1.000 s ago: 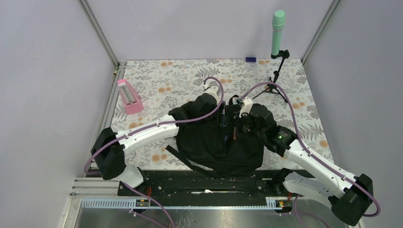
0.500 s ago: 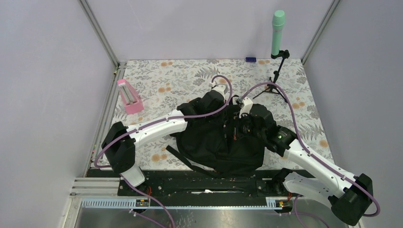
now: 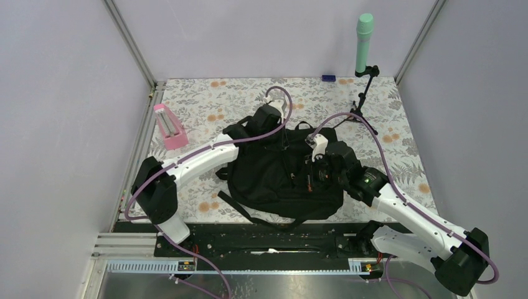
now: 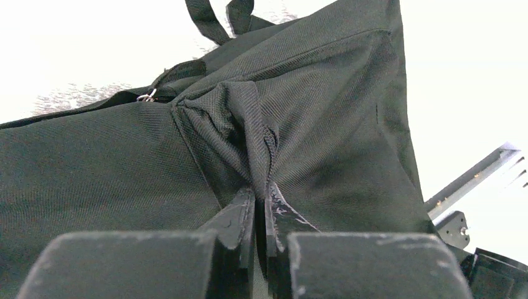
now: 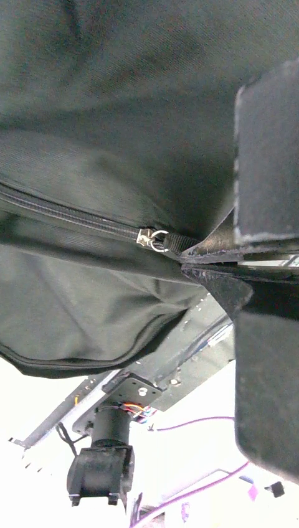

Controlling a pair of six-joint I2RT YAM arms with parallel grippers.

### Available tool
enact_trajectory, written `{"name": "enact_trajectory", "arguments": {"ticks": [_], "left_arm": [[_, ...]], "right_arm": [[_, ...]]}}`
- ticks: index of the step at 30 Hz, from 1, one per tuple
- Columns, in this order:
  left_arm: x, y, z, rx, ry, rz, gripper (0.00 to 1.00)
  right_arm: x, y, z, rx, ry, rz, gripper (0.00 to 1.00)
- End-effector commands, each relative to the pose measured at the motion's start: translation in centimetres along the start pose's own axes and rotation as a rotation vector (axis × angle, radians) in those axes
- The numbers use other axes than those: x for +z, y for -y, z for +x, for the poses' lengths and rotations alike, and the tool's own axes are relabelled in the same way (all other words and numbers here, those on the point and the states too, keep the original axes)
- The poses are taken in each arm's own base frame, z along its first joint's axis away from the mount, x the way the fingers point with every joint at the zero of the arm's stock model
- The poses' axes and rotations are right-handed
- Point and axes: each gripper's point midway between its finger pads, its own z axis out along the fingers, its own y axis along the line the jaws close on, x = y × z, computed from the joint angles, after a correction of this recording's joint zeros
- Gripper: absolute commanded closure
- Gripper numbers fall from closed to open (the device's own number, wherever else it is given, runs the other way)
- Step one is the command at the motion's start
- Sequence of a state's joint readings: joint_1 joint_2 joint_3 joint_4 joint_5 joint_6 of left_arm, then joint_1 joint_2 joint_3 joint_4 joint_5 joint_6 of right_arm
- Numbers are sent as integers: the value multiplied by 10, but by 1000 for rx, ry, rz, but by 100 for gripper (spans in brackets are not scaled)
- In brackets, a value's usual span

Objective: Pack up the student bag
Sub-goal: Zip the student bag at the center of the board, then move the student bag to the center of the board.

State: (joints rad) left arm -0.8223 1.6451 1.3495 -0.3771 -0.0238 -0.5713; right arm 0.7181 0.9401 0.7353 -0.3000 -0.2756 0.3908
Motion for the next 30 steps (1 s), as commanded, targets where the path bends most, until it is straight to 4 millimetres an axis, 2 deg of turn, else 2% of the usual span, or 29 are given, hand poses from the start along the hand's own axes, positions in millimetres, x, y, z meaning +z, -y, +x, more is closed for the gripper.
{"name": "enact_trajectory", "arguments": {"ticks": [1, 12, 15, 18, 20, 24, 26, 28, 30], "left_arm": [[-22, -13, -99, -5, 278, -25, 100], [-12, -53, -121, -25, 306, -114, 100], [-10, -60, -124, -38, 309, -126, 100], [-10, -63, -127, -48, 318, -125, 100], [-9, -65, -129, -54, 322, -123, 100], [-7, -75, -141, -71, 339, -137, 100], [-5, -83, -148, -82, 352, -149, 100], [-4, -93, -158, -95, 371, -160, 100], [-1, -102, -168, -106, 394, -171, 100]], "right_arm": [[-10, -18, 34, -20, -138, -103, 100], [-22, -56, 49, -36, -235, -264, 100], [-22, -58, 50, -39, -241, -269, 100], [-17, -50, 45, -28, -215, -213, 100], [-12, -37, 34, 5, -157, -114, 88], [-6, -32, 9, 45, -47, -54, 45], [-5, -30, -3, 58, 4, -26, 26], [-6, -24, -14, 48, 44, 15, 13], [-6, -16, -23, 36, 70, 54, 6]]}}
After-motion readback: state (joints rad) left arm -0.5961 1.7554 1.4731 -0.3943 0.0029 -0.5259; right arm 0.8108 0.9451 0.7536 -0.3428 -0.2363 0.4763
